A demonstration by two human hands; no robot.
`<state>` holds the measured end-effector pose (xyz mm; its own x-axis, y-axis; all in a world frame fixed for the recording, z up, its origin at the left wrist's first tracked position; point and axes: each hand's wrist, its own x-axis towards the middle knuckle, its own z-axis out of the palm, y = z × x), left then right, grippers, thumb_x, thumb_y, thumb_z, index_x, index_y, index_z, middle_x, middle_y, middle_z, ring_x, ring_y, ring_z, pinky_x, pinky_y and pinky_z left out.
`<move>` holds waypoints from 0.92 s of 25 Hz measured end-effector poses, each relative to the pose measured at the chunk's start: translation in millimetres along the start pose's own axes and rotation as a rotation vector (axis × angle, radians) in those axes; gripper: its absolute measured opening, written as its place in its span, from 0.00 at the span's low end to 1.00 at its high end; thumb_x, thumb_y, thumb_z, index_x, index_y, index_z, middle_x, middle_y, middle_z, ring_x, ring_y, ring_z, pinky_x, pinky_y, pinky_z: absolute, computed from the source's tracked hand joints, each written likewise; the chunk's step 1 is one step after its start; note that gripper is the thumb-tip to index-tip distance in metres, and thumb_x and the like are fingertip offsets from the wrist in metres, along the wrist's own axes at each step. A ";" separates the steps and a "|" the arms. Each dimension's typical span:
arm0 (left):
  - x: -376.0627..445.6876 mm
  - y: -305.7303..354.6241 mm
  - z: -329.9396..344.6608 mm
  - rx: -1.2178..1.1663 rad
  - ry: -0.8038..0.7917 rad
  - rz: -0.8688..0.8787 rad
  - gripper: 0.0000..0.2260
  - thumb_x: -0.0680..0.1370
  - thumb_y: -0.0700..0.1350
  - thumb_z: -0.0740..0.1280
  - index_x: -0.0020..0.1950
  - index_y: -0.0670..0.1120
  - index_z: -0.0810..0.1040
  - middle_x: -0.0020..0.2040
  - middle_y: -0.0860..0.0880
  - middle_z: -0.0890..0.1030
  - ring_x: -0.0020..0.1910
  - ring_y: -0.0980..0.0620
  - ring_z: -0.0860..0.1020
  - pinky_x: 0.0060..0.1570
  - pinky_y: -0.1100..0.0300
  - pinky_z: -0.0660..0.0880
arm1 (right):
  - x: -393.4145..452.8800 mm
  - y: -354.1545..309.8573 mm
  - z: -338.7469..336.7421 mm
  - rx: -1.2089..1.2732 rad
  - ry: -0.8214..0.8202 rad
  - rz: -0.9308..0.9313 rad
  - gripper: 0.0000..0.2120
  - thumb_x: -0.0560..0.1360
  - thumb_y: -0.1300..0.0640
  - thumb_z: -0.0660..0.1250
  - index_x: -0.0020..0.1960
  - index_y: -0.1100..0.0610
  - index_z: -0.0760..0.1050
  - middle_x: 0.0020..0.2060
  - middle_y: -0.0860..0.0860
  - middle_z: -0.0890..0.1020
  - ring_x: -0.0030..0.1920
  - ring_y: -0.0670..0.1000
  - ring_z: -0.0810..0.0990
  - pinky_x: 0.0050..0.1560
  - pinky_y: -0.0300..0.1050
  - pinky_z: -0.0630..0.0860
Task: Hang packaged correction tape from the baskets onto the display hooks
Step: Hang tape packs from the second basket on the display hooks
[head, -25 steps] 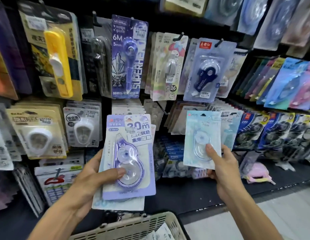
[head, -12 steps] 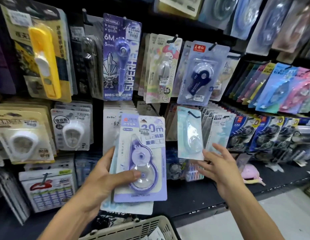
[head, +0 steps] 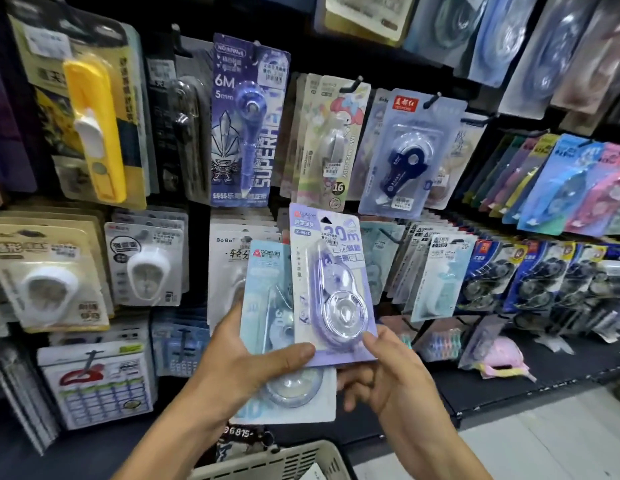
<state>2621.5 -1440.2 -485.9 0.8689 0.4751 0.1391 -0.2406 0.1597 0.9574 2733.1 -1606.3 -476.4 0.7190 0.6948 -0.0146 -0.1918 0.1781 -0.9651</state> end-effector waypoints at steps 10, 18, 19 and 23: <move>0.0 5.6 -3.6 0.070 0.178 0.129 0.29 0.58 0.43 0.81 0.56 0.54 0.79 0.49 0.55 0.88 0.45 0.55 0.87 0.37 0.67 0.80 | 24.3 1.9 -52.7 0.049 0.435 -0.107 0.08 0.75 0.48 0.70 0.43 0.52 0.77 0.26 0.49 0.75 0.20 0.47 0.66 0.21 0.38 0.64; 2.6 9.1 -4.5 0.039 0.228 0.136 0.30 0.58 0.43 0.80 0.58 0.54 0.78 0.49 0.55 0.88 0.45 0.54 0.87 0.37 0.66 0.81 | 26.3 -1.4 -76.8 -0.029 0.633 -0.149 0.12 0.77 0.49 0.72 0.36 0.50 0.78 0.24 0.48 0.74 0.20 0.46 0.66 0.20 0.37 0.60; 3.0 8.9 -4.9 0.036 0.225 0.139 0.31 0.57 0.44 0.80 0.59 0.54 0.78 0.50 0.54 0.88 0.46 0.54 0.87 0.38 0.65 0.81 | 26.8 -0.9 -76.7 -0.028 0.648 -0.141 0.12 0.77 0.48 0.71 0.37 0.50 0.76 0.24 0.49 0.73 0.20 0.46 0.65 0.20 0.38 0.60; 3.6 8.3 -4.2 0.039 0.219 0.129 0.31 0.57 0.45 0.81 0.59 0.55 0.79 0.51 0.53 0.88 0.48 0.52 0.87 0.41 0.62 0.83 | 33.3 -7.8 -72.9 -0.011 0.655 -0.084 0.12 0.77 0.47 0.71 0.43 0.54 0.74 0.24 0.53 0.72 0.20 0.48 0.61 0.20 0.39 0.60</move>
<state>2620.8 -1433.6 -478.5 0.7164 0.6665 0.2063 -0.3228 0.0544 0.9449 2807.3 -1635.3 -488.5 0.9896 0.1105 -0.0918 -0.1130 0.2037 -0.9725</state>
